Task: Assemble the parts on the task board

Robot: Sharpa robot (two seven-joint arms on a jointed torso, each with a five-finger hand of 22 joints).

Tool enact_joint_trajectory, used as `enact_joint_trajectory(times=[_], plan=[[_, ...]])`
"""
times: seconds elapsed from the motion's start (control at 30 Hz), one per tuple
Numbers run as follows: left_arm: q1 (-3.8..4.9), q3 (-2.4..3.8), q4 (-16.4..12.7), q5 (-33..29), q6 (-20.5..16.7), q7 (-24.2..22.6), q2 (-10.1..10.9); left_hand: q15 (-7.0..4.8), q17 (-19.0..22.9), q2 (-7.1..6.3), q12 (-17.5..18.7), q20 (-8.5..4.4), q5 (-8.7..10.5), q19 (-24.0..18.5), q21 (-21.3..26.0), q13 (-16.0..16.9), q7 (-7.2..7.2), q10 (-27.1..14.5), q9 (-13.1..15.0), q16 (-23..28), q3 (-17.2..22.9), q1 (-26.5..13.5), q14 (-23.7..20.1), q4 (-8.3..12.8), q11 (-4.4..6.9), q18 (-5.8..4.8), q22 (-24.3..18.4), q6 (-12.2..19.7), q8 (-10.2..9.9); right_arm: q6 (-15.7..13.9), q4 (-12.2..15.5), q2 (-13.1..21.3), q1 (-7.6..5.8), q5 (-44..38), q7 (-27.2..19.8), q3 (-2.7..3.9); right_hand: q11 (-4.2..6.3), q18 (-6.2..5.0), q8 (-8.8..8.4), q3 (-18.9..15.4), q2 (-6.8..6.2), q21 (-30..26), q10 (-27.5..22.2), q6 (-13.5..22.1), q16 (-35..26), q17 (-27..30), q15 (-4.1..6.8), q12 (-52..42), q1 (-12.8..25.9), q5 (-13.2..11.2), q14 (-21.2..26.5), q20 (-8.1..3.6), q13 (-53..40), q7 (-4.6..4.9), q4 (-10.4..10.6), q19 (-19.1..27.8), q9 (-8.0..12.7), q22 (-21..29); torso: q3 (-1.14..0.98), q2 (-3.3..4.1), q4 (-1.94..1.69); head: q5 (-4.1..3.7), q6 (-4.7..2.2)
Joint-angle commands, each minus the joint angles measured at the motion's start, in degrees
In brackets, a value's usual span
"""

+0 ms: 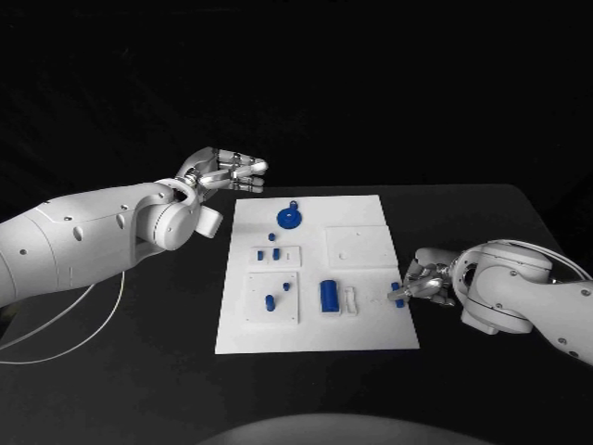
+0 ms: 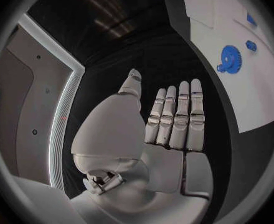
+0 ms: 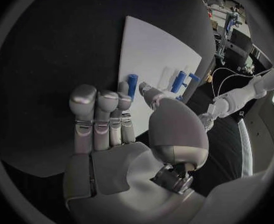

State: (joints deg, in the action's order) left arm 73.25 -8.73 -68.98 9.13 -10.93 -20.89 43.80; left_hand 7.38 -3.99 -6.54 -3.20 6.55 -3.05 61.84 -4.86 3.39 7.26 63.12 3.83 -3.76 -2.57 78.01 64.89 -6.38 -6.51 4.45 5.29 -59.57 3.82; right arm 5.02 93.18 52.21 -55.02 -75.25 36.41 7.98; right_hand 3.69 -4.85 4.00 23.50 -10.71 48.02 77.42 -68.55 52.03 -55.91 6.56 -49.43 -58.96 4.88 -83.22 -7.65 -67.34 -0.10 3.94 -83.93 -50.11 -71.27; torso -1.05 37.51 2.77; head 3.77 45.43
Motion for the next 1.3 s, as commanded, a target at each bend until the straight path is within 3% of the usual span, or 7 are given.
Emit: enact_joint_trajectory(times=[0.03, 0.37, 0.73, 0.93, 1.07, 1.3], plan=[[-0.03, 0.04, -0.1, 0.1, 0.6, -0.6, -0.1, -0.07, 0.0, 0.2, -0.2, -0.04, 0.09, -0.1, -0.3, 0.0, -0.03, -0.2, 0.0, 0.2, 0.0, -0.6, 0.4, -0.3, -0.2, -0.24, -0.1, 0.3, -0.2, 0.4, -0.2, -0.4, 0.15, -2.6, 0.3, -0.29, 0.2, 0.52, -0.28, 0.5, 0.07, 0.2, 0.3, -0.1, 0.3, -0.1, 0.28, 0.0, 0.3, -0.1, 0.0, -0.42, 0.0, 0.0, -0.2, -3.3, 0.1, -0.1, 0.0, 0.0, -0.01, -0.02, 0.07], [-0.03, 0.03, -0.1, 0.1, 0.7, -0.4, -0.1, -0.07, 0.0, 0.2, -0.2, -0.04, 0.09, -0.1, -0.3, 0.0, -0.03, -0.2, 0.0, 0.2, 0.0, -0.6, 0.4, -0.3, -0.2, -0.24, -0.1, 0.3, -0.2, 0.6, -1.3, -1.7, 0.21, -5.5, 0.5, -1.75, 0.35, 0.58, -0.31, 3.5, 1.39, 0.1, 0.1, 0.2, 0.1, 0.0, 0.39, 0.0, -0.5, 3.9, 0.0, -0.51, 0.0, -0.18, -4.1, -3.3, 0.7, 0.0, 0.05, -0.02, 0.0, 0.09, 0.22], [-0.03, 0.03, -0.1, 0.1, 0.8, -0.2, -0.1, -0.06, 0.0, 0.25, -0.2, -0.05, 0.1, -0.1, -0.3, 0.0, 0.02, -0.1, 0.0, 0.2, 0.0, -0.5, 0.4, -0.5, -0.22, -0.25, -0.1, 0.3, -0.2, 0.7, -2.4, -2.4, 0.21, -6.6, 0.6, -2.6, 0.38, 0.72, -0.26, 5.9, 3.51, 0.3, -0.5, 1.1, -0.2, 0.2, 0.35, 0.0, -2.1, 15.7, 0.1, -0.49, -0.4, -0.24, -10.6, -3.2, 1.2, -0.1, 0.02, -0.04, 0.01, 0.34, 0.31], [-0.03, 0.03, 0.0, 0.1, 0.9, -0.1, -0.1, -0.06, 0.0, 0.25, -0.2, -0.05, 0.1, -0.1, -0.3, 0.0, 0.02, -0.1, 0.0, 0.2, 0.0, -0.5, 0.4, -0.5, -0.22, -0.25, -0.1, 0.3, -0.2, -0.1, -2.4, -2.6, 0.21, -3.4, 0.4, -2.7, 0.13, 0.6, -0.08, 7.6, 5.17, 0.1, -0.7, 2.2, -0.4, 0.3, 0.2, 0.8, -1.0, 22.0, 0.2, -0.35, 0.1, 0.62, -14.3, -3.2, -2.0, -0.3, 0.02, -0.03, 0.02, 0.4, 0.36], [-0.03, 0.03, 0.0, 0.1, 0.9, 0.0, -0.2, -0.06, 0.0, 0.25, -0.2, -0.05, 0.1, -0.1, -0.3, 0.0, 0.02, -0.1, 0.0, 0.2, 0.0, -0.5, 0.4, -0.5, -0.22, -0.25, -0.1, 0.3, -0.2, -1.2, -2.5, -2.5, 0.21, 0.1, 0.2, -2.71, -0.03, 0.44, -0.18, 11.5, 5.85, 0.1, -0.8, 2.3, -0.6, 0.4, 0.11, 1.2, 0.5, 23.9, 0.2, -0.24, 0.3, 1.31, -15.8, -3.2, -3.8, -0.5, 0.01, -0.01, 0.03, 0.33, 0.29], [-0.03, 0.03, 0.1, 0.1, 1.0, 0.1, -0.3, -0.06, 0.0, 0.45, -0.2, -0.06, 0.11, -0.1, -0.3, 0.0, 0.05, -0.1, 0.0, 0.3, 0.0, -0.5, 0.4, -0.4, -0.25, -0.27, -0.1, 0.3, -0.2, -3.5, -1.9, -2.2, 0.21, 7.0, -0.4, -2.72, 0.0, 0.38, -0.23, 12.8, 6.14, 0.0, -0.7, 2.2, -0.8, 0.5, 0.15, 1.5, 1.1, 24.9, 0.2, -0.26, 0.5, 1.44, -16.7, -3.3, -4.4, -0.7, 0.0, -0.02, 0.02, 0.39, 0.22]])
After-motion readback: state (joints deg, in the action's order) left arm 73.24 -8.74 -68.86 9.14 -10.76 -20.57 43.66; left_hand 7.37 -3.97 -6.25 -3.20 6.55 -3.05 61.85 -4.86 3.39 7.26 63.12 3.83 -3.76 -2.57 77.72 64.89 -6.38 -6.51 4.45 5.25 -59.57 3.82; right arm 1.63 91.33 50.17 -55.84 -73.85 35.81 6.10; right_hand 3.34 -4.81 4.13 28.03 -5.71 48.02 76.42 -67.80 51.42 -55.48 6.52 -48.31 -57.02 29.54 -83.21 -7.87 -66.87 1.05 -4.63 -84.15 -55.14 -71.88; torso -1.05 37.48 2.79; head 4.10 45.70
